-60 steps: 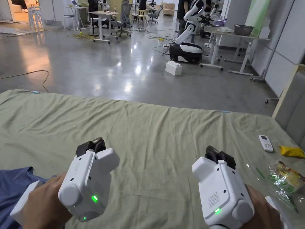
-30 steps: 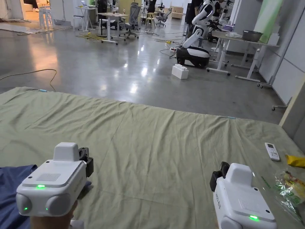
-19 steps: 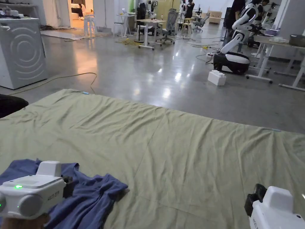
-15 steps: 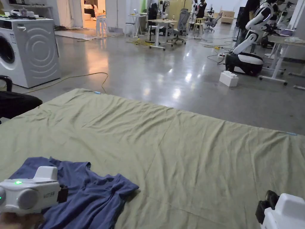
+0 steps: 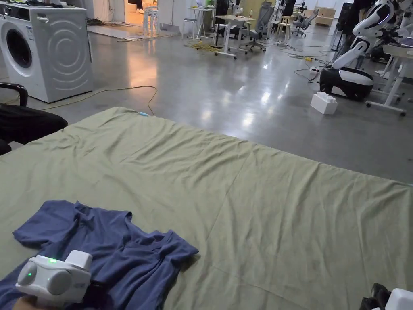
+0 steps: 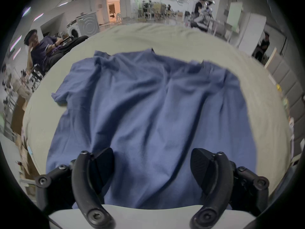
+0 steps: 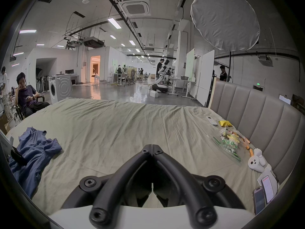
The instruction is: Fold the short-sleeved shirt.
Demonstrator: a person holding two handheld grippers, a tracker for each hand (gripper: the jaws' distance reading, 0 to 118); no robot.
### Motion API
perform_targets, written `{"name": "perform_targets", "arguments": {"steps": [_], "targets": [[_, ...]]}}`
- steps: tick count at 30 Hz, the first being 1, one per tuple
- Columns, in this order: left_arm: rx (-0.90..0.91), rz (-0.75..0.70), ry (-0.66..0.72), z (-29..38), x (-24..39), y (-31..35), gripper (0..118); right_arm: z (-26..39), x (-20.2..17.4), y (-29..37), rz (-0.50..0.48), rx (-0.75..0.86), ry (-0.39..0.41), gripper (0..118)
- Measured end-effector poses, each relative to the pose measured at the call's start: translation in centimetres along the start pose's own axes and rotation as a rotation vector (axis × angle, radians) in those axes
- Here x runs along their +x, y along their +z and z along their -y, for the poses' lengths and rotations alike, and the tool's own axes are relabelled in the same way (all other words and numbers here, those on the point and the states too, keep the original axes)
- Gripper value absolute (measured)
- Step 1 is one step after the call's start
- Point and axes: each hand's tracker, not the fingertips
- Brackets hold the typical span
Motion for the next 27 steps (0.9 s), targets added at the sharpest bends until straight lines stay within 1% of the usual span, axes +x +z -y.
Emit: {"name": "perform_targets", "arguments": {"steps": [1,2,3,4,5,6,7,8,9,10,13,16,20,22,24,27], "targets": [[-0.006,-0.015,-0.033,0.3,0.3,-0.6,89,0.1,0.1,-0.1,0.004,-0.007,0.002,0],[0.054,-0.019,-0.016,0.4,0.6,-0.4,89,0.2,0.1,-0.1,0.009,-0.011,0.003,0],[0.046,-0.028,0.002,0.2,0.8,-0.2,87,0.3,0.2,-0.1,0.011,-0.014,0.004,0],[0.046,-0.028,0.024,0.0,0.9,0.0,80,0.3,0.3,-0.1,0.013,-0.016,0.005,0],[0.063,-0.019,0.036,0.0,1.1,0.7,68,0.3,0.4,-0.1,0.016,-0.017,0.006,0],[0.097,-0.019,0.039,0.0,1.2,0.9,49,0.4,0.4,-0.1,0.016,-0.018,0.008,0],[0.114,-0.033,0.032,0.1,1.3,1.0,21,0.4,0.4,-0.2,0.018,-0.021,0.009,0],[0.129,-0.074,0.007,0.1,1.4,0.9,10,0.4,0.5,-0.2,0.018,-0.021,0.009,0],[0.113,-0.098,-0.013,0.3,1.2,0.6,9,0.4,0.5,-0.2,0.018,-0.022,0.010,0],[0.108,-0.063,-0.003,0.4,1.1,0.3,8,0.4,0.4,-0.3,0.018,-0.025,0.014,0],[0.115,-0.068,-0.012,0.6,0.9,-0.2,4,0.6,0.4,-0.2,0.016,-0.025,0.016,0],[0.124,-0.086,-0.011,0.6,1.2,0.2,3,0.7,0.4,-0.1,0.017,-0.024,0.014,0],[0.256,-0.054,0.065,0.6,0.9,2.4,3,0.8,0.5,0.2,0.016,-0.022,0.009,0],[0.302,-0.066,0.087,0.3,0.8,4.0,3,0.7,0.7,0.3,0.015,-0.019,0.011,0],[0.345,-0.041,0.104,-0.3,0.7,5.5,3,0.6,0.9,0.5,0.015,-0.016,0.008,0],[0.402,-0.041,0.084,-1.5,0.7,7.9,3,0.3,1.2,0.8,0.018,-0.003,-0.002,0]]}}
